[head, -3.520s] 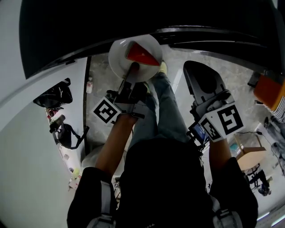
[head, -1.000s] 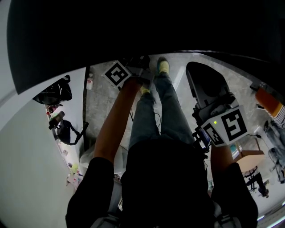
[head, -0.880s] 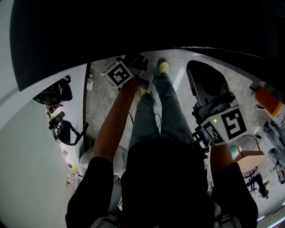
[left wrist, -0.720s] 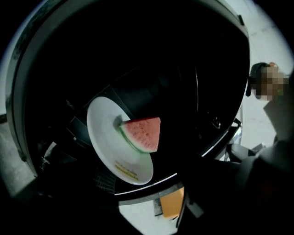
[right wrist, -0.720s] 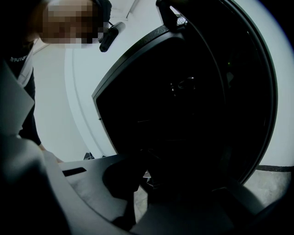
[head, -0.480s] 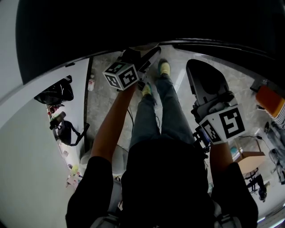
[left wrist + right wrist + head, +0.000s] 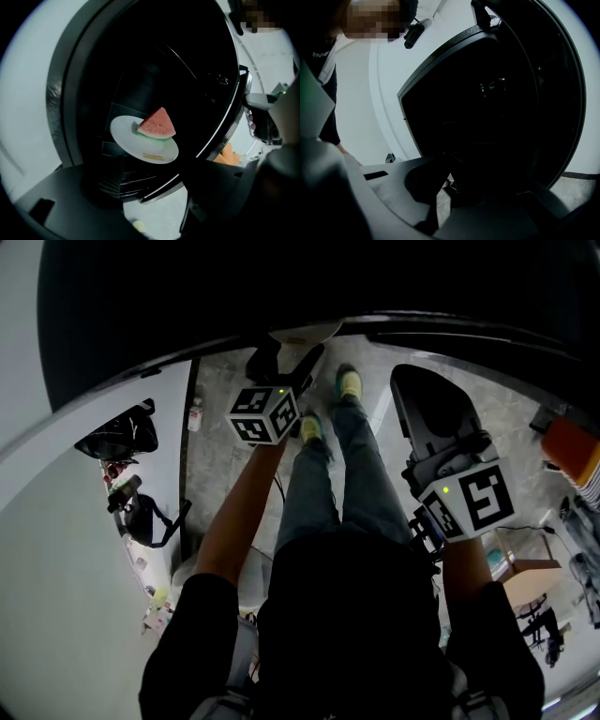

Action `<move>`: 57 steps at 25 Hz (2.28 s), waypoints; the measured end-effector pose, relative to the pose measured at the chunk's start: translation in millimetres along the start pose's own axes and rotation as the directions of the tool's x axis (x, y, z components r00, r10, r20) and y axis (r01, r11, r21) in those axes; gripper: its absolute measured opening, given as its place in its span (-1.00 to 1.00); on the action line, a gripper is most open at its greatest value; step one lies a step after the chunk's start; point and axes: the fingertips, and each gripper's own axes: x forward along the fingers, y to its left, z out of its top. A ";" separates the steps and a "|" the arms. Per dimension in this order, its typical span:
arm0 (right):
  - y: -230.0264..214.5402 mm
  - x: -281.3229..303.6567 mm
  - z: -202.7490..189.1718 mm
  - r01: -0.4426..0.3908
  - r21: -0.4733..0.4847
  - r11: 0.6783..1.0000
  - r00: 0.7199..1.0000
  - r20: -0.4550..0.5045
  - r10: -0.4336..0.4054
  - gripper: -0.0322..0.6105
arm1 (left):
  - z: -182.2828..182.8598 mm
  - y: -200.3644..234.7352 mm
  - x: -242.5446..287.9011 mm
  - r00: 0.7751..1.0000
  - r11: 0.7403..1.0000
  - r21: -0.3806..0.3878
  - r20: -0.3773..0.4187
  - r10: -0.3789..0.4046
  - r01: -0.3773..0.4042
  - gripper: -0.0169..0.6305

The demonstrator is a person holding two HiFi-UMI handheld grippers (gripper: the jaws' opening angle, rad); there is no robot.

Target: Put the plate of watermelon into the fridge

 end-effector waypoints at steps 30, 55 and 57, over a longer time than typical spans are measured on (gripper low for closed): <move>14.5 -27.6 26.7 0.098 -0.105 0.990 0.995 0.033 -0.095 -0.87 | 45.6 2.2 -10.9 0.990 0.983 0.117 0.030 0.140 -0.142 -0.92; 86.4 -259.1 88.8 0.475 -0.218 0.853 0.875 0.220 -0.431 -0.87 | 130.9 -109.9 -299.6 0.965 0.955 0.287 0.219 -0.145 0.079 -0.92; 88.7 -266.4 78.5 0.501 -0.226 0.835 0.863 0.201 -0.463 -0.87 | 127.7 -113.1 -313.5 0.961 0.948 0.307 0.227 -0.158 0.083 -0.92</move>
